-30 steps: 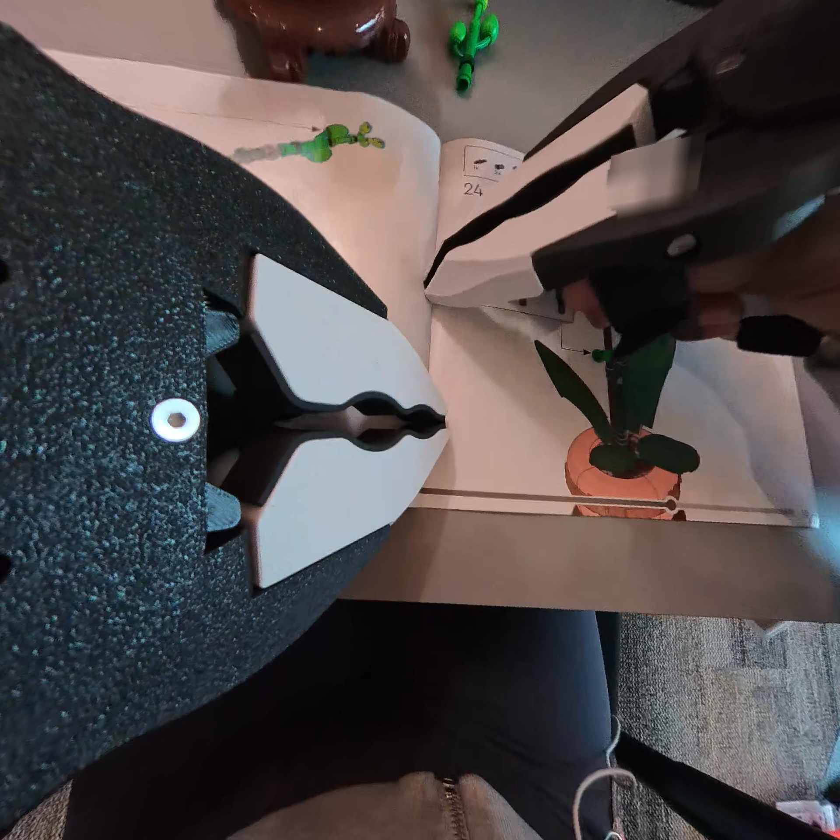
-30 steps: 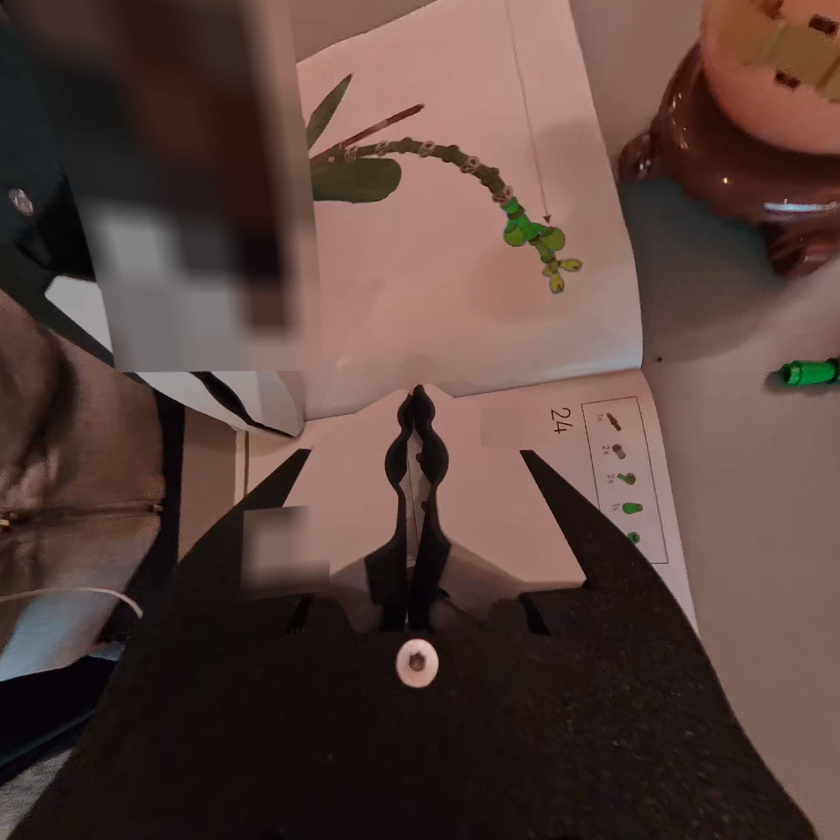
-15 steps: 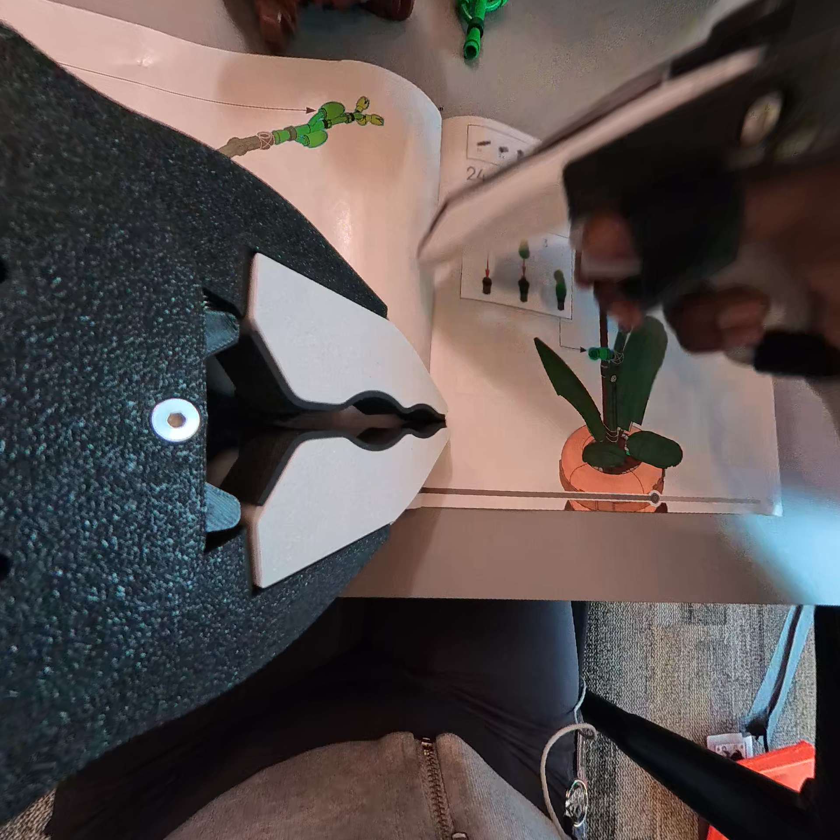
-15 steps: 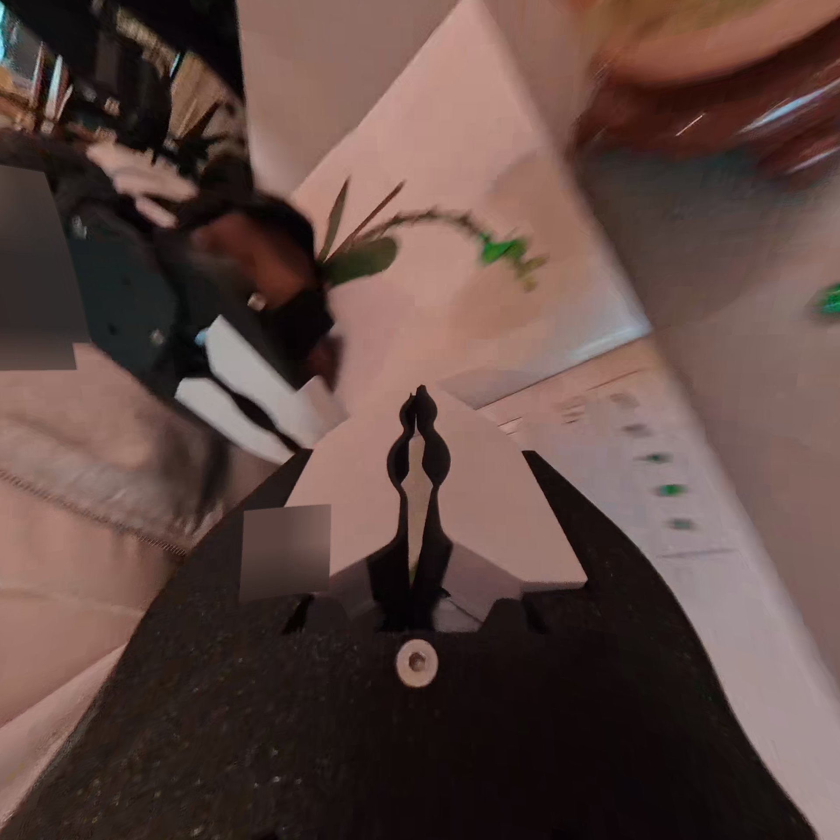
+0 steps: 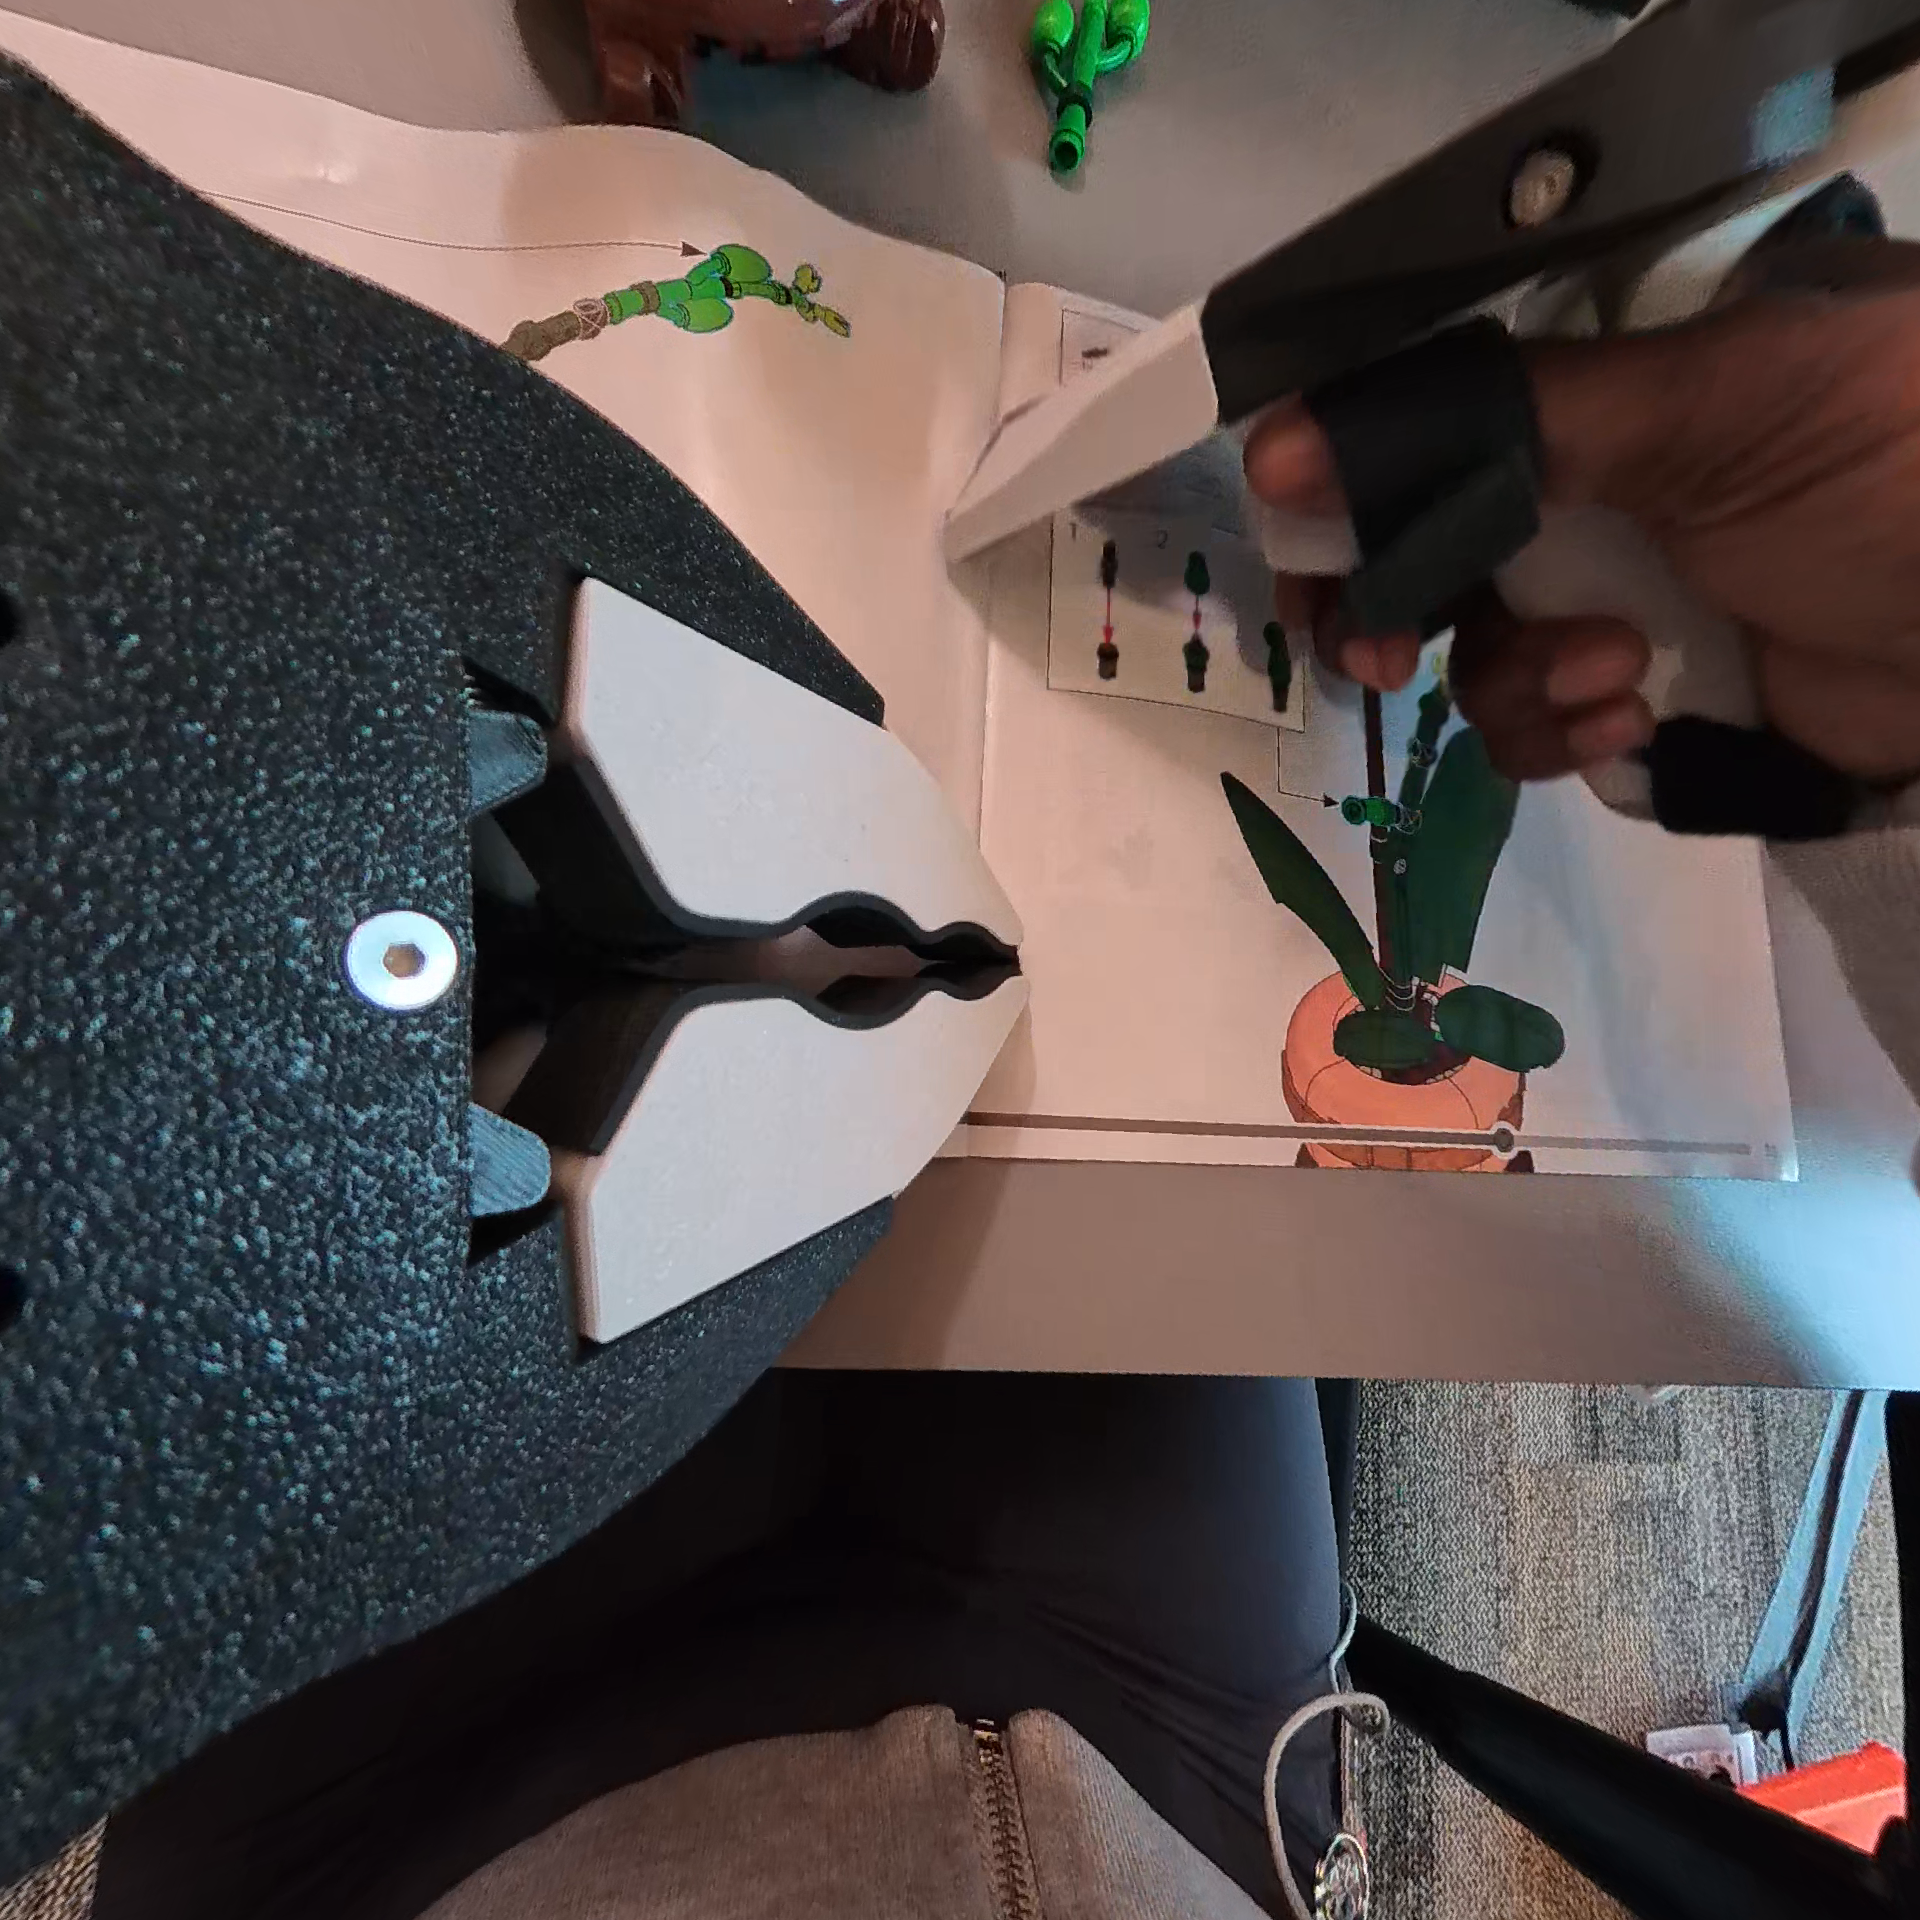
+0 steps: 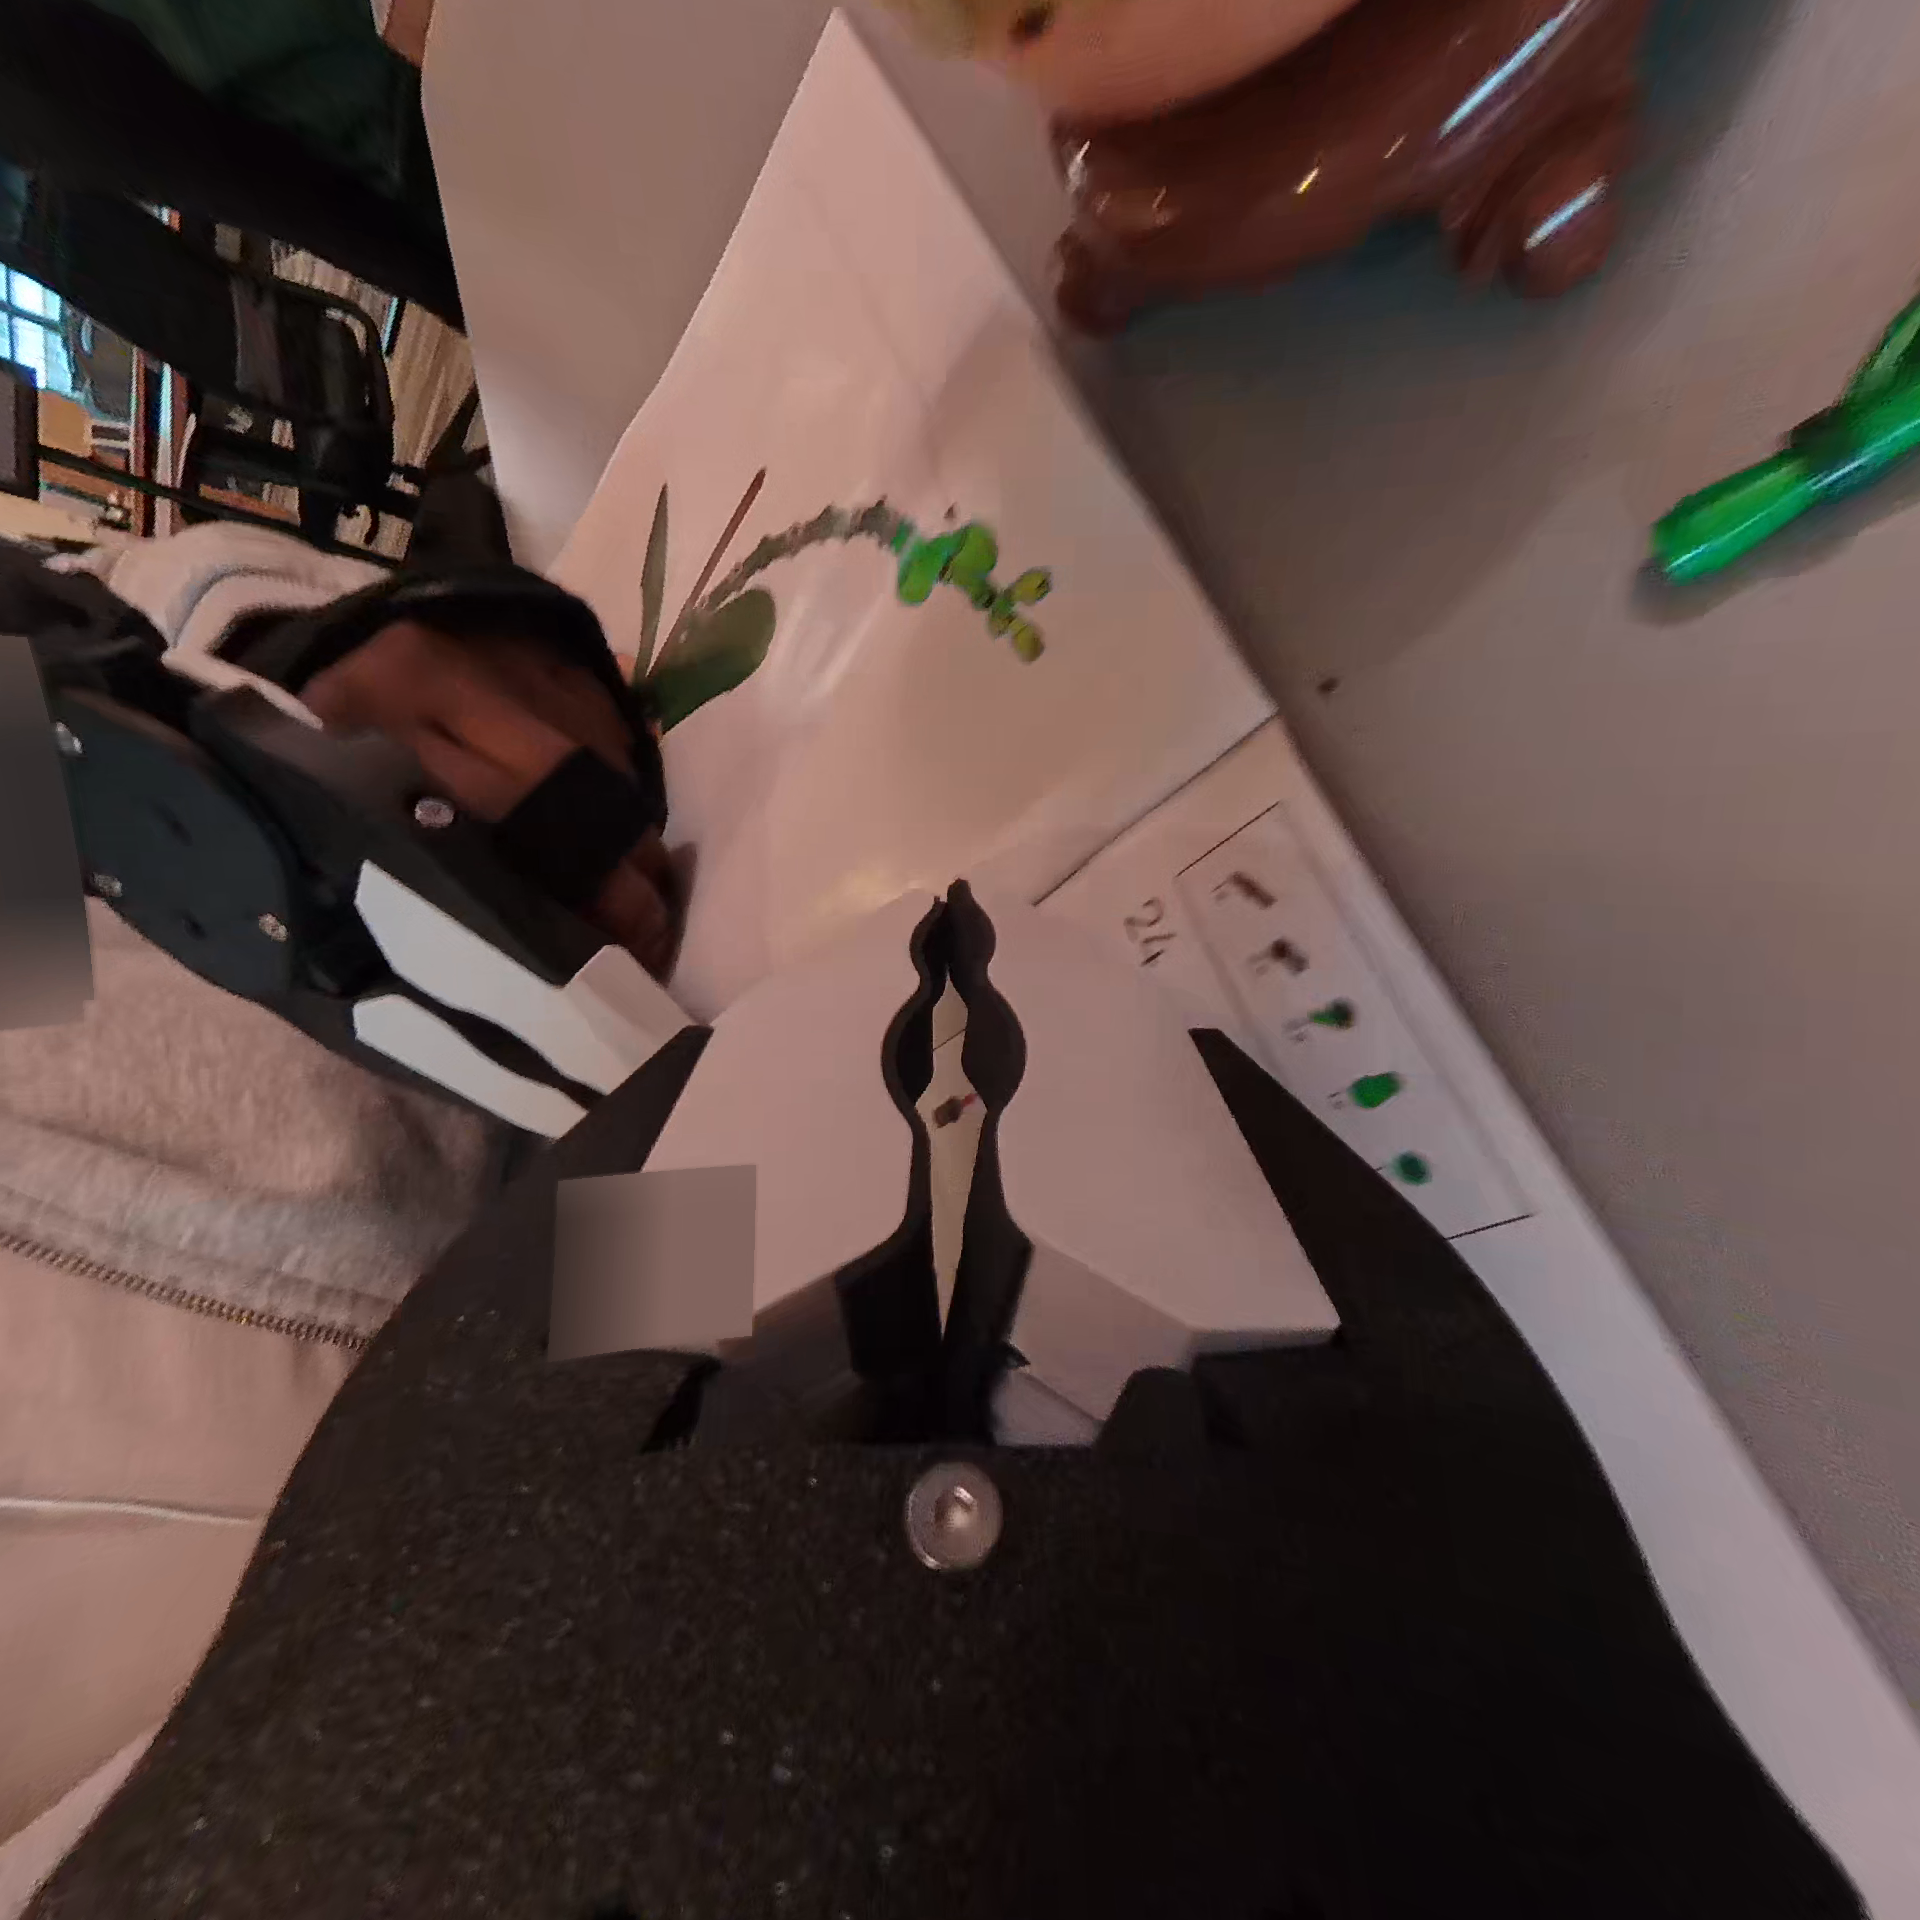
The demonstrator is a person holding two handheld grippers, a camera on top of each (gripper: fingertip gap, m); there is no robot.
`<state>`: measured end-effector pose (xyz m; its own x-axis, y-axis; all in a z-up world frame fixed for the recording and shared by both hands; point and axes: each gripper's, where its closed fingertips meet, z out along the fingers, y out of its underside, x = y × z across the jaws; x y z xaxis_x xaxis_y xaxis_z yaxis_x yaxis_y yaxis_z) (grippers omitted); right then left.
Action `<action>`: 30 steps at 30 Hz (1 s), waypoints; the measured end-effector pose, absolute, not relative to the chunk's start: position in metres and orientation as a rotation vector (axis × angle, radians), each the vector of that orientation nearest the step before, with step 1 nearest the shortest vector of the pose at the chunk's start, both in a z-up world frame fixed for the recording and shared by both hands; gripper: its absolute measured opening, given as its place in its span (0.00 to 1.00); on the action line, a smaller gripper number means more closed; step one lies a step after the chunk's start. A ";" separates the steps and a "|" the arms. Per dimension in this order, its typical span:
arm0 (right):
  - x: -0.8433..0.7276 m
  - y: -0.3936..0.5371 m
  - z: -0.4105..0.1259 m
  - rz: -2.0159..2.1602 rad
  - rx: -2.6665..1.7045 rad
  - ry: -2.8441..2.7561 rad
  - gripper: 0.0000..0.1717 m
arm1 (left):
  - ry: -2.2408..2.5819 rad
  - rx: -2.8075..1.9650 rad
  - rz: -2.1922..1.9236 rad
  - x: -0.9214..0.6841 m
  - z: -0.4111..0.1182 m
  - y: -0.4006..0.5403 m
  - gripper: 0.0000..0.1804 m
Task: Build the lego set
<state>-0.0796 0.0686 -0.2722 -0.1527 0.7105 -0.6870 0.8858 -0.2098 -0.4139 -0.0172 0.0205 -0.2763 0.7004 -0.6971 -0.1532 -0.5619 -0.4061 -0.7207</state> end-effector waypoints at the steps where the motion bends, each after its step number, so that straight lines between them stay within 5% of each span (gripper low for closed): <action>1: -0.085 0.074 -0.272 -1.303 1.917 1.833 0.00 | 0.958 -2.117 -0.217 -0.017 -0.276 0.020 0.00; 10: -0.124 0.143 -0.276 -1.304 2.230 2.023 0.00 | 0.956 -2.121 -0.203 -0.017 -0.276 0.020 0.00; 14: -0.121 0.135 -0.245 -1.637 2.129 2.139 0.00 | 0.941 -2.107 -0.157 -0.019 -0.272 0.022 0.05; 16: -0.110 0.132 -0.228 -1.730 2.092 2.266 0.15 | 0.877 -2.066 -0.165 -0.021 -0.256 0.024 0.18; 24: -0.075 0.128 -0.209 -1.649 2.066 2.761 0.73 | 0.540 -2.015 -0.194 -0.106 -0.204 0.026 0.42; 27: -0.091 0.125 -0.199 -1.705 1.993 2.821 0.74 | 0.473 -2.057 -0.306 -0.153 -0.205 0.028 0.56; 30: -0.121 0.126 -0.200 -1.778 1.923 2.783 0.69 | 0.486 -2.070 -0.269 -0.199 -0.221 0.046 0.55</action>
